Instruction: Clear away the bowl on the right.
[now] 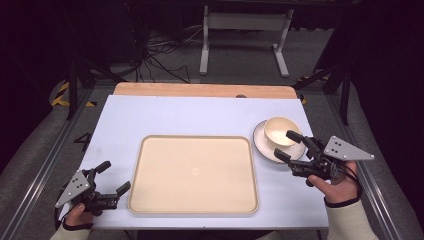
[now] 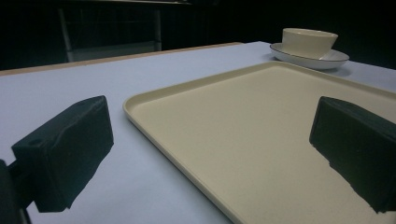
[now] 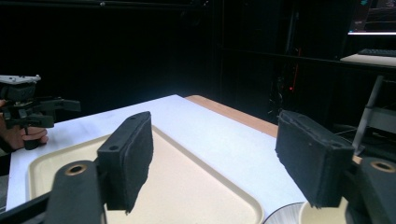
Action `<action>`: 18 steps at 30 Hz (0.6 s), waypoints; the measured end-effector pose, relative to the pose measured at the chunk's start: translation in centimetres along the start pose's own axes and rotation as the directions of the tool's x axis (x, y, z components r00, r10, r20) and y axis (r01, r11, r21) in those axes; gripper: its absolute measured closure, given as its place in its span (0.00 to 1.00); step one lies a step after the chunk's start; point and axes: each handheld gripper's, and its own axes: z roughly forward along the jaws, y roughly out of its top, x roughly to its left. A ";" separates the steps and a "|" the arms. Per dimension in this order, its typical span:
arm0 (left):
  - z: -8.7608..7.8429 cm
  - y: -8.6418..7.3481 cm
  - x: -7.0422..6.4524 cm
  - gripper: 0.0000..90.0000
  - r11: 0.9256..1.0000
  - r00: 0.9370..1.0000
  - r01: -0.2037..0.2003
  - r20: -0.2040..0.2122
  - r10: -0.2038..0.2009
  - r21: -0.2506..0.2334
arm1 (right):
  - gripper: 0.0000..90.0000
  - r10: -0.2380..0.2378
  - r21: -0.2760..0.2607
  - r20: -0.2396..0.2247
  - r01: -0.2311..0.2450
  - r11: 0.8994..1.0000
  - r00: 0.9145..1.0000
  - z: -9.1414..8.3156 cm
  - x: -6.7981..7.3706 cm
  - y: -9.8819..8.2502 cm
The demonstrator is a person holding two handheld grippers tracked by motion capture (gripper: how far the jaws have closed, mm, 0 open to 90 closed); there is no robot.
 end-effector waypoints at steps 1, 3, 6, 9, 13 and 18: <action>0.0 0.0 0.0 0.00 1.000 1.000 0.000 0.000 0.000 0.000 | 0.33 0.001 0.002 0.001 -0.001 1.000 1.000 -0.1 -0.2 0.0; 0.0 0.0 0.0 0.00 1.000 1.000 0.000 0.000 0.000 0.000 | 0.33 0.004 0.009 0.005 -0.004 1.000 1.000 -0.1 -0.6 0.1; 0.0 0.0 0.0 0.00 1.000 1.000 -0.001 -0.001 0.001 0.001 | 0.32 0.001 0.037 0.005 -0.002 0.999 1.000 -0.1 -1.3 0.4; 0.0 0.0 0.0 0.00 1.000 1.000 -0.001 0.000 0.001 0.002 | 0.31 -0.008 0.067 0.009 0.008 0.998 1.000 -0.2 -2.0 0.7; 0.0 0.0 0.0 0.00 1.000 1.000 0.000 -0.001 0.000 -0.002 | 0.30 -0.029 0.127 0.015 0.026 0.992 0.999 -0.2 -3.0 1.0; 0.0 0.0 0.0 0.00 1.000 1.000 0.000 -0.003 0.000 -0.001 | 0.32 -0.049 0.205 0.010 0.046 0.978 0.999 0.0 -4.0 1.4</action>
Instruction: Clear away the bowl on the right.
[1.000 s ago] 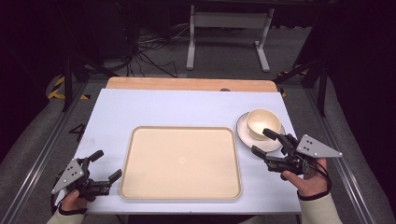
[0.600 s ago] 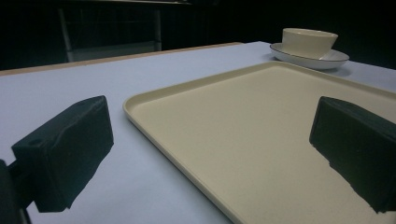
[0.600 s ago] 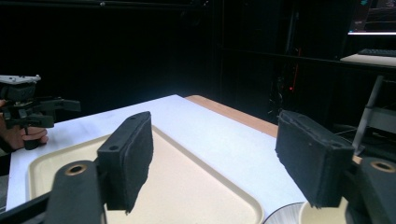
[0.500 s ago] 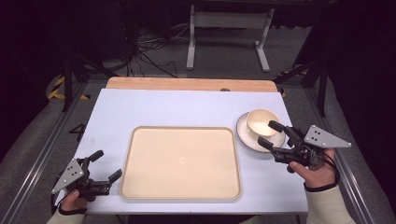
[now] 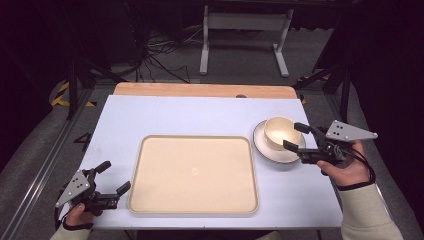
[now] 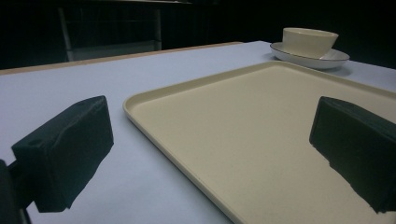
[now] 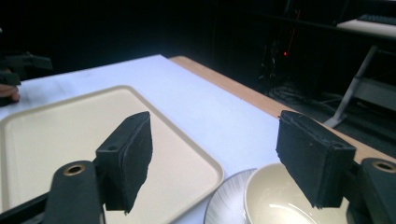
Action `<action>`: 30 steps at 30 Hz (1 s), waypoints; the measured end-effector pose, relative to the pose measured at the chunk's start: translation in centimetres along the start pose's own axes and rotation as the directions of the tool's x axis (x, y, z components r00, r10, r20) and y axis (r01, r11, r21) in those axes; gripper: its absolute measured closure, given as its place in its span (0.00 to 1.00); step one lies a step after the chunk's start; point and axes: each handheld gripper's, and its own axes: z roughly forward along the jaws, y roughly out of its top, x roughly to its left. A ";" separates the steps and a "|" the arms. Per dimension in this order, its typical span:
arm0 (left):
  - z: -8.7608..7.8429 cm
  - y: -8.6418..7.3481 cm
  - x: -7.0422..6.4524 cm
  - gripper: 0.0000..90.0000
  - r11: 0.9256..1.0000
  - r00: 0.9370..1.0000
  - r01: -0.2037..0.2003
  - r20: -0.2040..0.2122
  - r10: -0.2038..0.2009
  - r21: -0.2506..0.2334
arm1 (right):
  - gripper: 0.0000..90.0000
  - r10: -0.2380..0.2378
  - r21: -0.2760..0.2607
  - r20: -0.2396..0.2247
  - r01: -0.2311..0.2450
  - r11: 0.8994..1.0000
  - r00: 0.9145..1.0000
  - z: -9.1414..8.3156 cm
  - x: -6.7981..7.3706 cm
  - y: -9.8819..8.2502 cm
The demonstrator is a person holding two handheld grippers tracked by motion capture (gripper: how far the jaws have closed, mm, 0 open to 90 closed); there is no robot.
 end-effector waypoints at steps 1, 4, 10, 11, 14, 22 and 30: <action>0.0 0.0 0.0 0.00 1.000 1.000 -0.001 0.000 0.001 0.000 | 0.33 0.000 0.015 0.000 0.000 1.000 1.000 0.0 -0.1 0.1; 0.0 0.0 0.0 0.00 1.000 1.000 0.000 0.002 0.000 0.002 | 0.34 -0.019 0.051 0.006 0.019 0.999 1.000 0.0 -0.6 0.5; 0.0 0.0 0.0 0.00 1.000 1.000 -0.001 0.001 0.001 0.001 | 0.36 -0.063 0.110 0.015 0.061 0.992 0.998 0.3 -1.5 1.1; 0.0 0.0 0.0 0.00 1.000 1.000 -0.001 0.001 0.001 0.001 | 0.37 -0.073 0.128 0.016 0.071 0.989 0.997 0.3 -1.7 1.2; 0.0 0.0 0.0 0.00 1.000 1.000 -0.001 0.002 0.001 0.001 | 0.40 -0.079 0.162 0.021 0.075 0.984 0.997 0.4 -2.1 1.3; 0.0 0.0 0.0 0.00 1.000 1.000 -0.001 0.002 0.001 0.001 | 0.44 -0.105 0.237 0.032 0.095 0.967 0.994 1.2 -2.9 1.6; 0.0 0.0 0.0 0.00 1.000 1.000 -0.001 0.003 0.001 0.001 | 0.45 -0.138 0.322 0.025 0.123 0.939 0.990 2.3 -3.7 2.0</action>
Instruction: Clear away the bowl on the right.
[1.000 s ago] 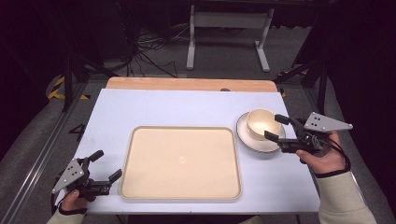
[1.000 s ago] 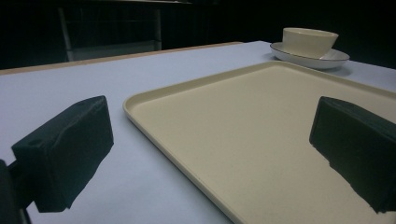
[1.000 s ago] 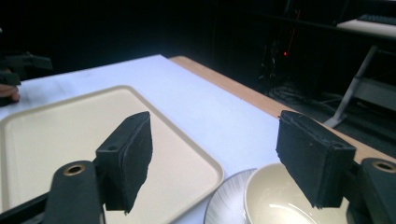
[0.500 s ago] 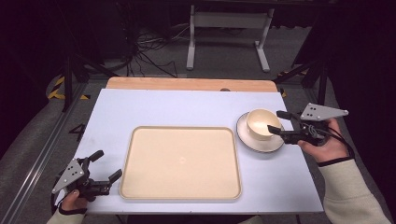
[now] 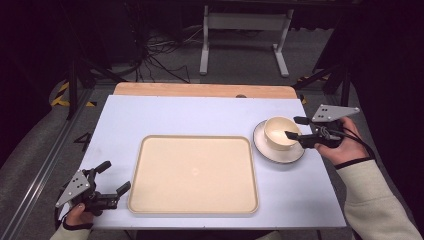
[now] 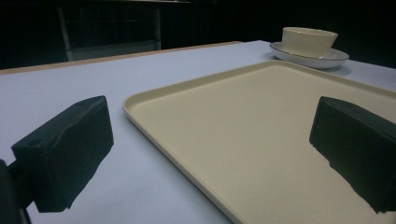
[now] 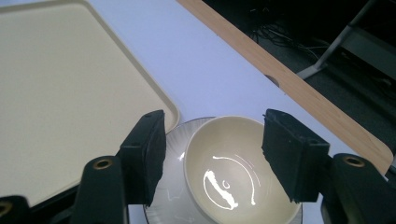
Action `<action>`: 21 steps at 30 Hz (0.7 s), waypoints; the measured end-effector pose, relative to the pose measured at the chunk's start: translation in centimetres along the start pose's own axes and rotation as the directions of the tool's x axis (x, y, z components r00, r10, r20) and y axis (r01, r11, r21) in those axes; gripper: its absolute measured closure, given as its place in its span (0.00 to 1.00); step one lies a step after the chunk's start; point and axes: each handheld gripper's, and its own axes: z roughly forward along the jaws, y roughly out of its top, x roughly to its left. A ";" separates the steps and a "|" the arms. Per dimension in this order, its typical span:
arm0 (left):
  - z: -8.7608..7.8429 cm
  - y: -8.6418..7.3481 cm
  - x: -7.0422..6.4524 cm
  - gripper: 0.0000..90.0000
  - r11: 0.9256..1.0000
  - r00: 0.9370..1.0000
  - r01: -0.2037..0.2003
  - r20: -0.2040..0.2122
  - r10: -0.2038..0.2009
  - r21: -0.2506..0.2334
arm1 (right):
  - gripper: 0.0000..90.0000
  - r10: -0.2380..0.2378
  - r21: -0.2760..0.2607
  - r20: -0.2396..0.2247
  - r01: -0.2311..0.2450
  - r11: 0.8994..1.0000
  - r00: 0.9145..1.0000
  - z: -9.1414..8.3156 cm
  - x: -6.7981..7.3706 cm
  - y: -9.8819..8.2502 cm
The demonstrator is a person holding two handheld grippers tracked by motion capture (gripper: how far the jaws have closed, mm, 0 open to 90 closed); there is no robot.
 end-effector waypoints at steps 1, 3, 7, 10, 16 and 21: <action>0.0 0.0 0.0 0.00 1.000 1.000 0.000 0.001 0.000 0.000 | 0.45 -0.005 0.011 -0.001 0.006 1.000 1.000 0.2 -0.1 0.0; 0.0 0.0 0.0 0.00 1.000 1.000 0.000 0.000 0.000 -0.001 | 0.46 -0.015 0.031 -0.002 0.015 0.999 1.000 0.5 -0.1 0.0; 0.0 0.0 -0.1 0.00 1.000 1.000 -0.001 0.000 0.001 -0.003 | 0.47 -0.025 0.069 -0.006 0.025 0.997 1.000 1.3 -0.2 -0.2; -0.1 0.0 -0.1 0.00 1.000 1.000 -0.006 -0.003 0.006 -0.003 | 0.47 -0.019 0.091 -0.015 0.021 0.996 1.000 2.0 -0.4 -0.5; -0.1 0.0 -0.2 0.00 1.000 1.000 -0.008 -0.005 0.008 -0.007 | 0.47 -0.017 0.139 -0.017 0.019 0.990 1.000 3.4 -1.0 -1.5; -0.1 0.0 -0.2 0.00 1.000 1.000 -0.005 -0.003 0.005 -0.005 | 0.49 -0.004 0.166 -0.029 0.009 0.986 1.000 4.2 -1.2 -2.3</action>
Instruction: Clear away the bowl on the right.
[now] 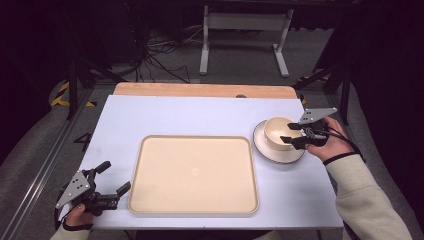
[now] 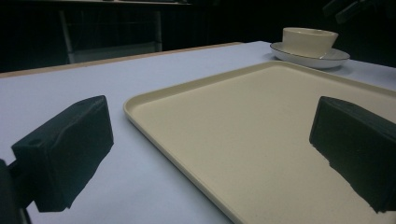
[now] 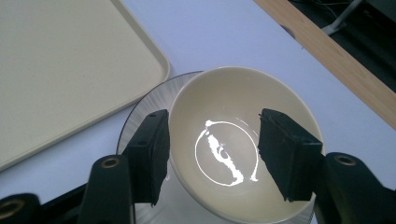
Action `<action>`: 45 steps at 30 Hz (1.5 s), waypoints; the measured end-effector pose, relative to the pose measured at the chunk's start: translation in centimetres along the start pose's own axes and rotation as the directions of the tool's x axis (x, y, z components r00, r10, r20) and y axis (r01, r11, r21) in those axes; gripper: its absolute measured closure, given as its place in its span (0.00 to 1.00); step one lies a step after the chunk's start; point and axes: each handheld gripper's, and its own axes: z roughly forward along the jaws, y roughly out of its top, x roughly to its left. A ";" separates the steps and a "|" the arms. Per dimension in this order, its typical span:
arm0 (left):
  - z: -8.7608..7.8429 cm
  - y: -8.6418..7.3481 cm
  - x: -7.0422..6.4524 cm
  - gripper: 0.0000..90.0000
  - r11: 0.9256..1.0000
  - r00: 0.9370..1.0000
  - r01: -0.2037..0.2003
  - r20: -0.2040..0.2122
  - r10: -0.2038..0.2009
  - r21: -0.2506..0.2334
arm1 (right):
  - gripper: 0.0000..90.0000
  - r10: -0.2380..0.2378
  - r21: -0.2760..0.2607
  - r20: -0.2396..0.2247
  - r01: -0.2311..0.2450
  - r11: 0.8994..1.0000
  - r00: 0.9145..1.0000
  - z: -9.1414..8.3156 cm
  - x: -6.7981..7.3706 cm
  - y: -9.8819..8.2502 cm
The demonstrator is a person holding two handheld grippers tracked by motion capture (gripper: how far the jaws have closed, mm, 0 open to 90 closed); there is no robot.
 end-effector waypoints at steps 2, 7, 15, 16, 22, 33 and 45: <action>0.0 0.0 0.0 0.00 1.000 1.000 0.000 0.000 0.000 0.000 | 0.50 0.001 0.011 -0.005 -0.001 1.000 1.000 0.3 0.0 -0.2; 0.0 0.0 0.0 0.00 1.000 1.000 -0.001 0.000 0.001 -0.001 | 0.50 0.008 0.040 -0.013 -0.007 0.999 1.000 1.4 -0.1 -0.7; 0.0 0.0 0.0 0.00 1.000 1.000 0.000 0.001 0.000 -0.001 | 0.50 0.009 0.027 -0.046 -0.008 1.000 0.999 2.3 0.1 -0.8; 0.0 0.0 0.0 0.00 1.000 1.000 0.000 0.001 0.000 -0.001 | 0.50 0.008 0.024 -0.053 -0.007 1.000 0.999 2.4 0.2 -0.9; 0.0 0.0 0.0 0.00 1.000 1.000 0.000 0.001 0.000 -0.001 | 0.52 0.001 0.061 -0.066 0.003 0.998 0.998 3.0 0.4 -1.1; 0.0 0.0 0.0 0.00 1.000 1.000 0.001 0.001 -0.001 0.000 | 0.56 0.001 0.122 -0.095 0.011 0.992 0.995 4.5 0.7 -2.0; 0.0 0.0 0.0 0.00 1.000 1.000 0.000 0.002 0.000 0.002 | 0.72 -0.057 0.184 -0.107 0.076 0.980 0.993 5.2 1.0 -1.9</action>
